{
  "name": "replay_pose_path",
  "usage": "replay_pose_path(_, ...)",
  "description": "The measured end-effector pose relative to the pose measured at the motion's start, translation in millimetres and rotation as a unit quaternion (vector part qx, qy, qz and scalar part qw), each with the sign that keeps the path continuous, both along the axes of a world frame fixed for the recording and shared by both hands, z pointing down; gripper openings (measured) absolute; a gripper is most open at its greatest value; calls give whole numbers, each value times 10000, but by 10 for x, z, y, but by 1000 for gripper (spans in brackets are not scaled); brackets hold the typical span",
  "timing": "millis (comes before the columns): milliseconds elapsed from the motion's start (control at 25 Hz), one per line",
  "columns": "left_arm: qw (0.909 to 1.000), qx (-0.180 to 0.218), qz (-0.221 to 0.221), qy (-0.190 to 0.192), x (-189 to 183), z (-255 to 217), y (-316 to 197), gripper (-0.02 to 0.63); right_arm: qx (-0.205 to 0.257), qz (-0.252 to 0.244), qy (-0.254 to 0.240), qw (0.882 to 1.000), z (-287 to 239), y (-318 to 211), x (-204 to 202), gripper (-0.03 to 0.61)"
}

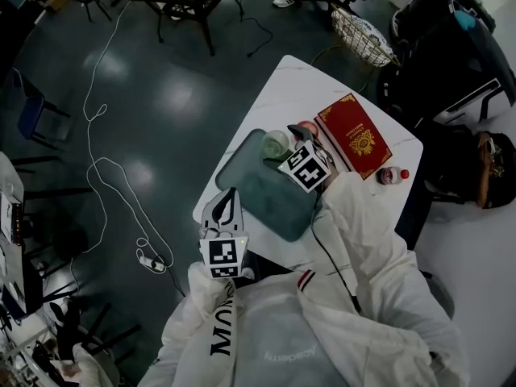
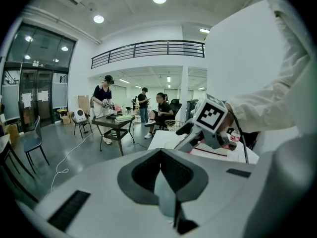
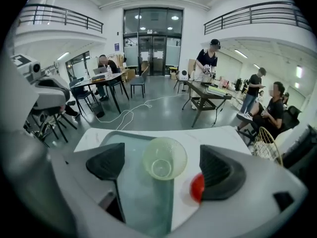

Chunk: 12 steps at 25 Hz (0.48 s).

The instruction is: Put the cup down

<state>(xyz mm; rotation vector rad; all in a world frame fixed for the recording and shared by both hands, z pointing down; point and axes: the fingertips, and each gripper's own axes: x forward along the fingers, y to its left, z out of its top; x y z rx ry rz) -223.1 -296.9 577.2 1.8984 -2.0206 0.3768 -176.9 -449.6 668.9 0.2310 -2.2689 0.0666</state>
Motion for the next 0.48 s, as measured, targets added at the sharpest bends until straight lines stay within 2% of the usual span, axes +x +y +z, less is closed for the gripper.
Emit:
replay_pose_path(240, 9997, 154, 146, -76, 41, -152, 84, 12, 341, 292, -351, 9984, -346, 217, 223, 477)
replay_pose_path(480, 9991, 292, 260, -163, 108, -307, 232, 12, 650, 594, -912, 9919, -607, 410, 369, 476)
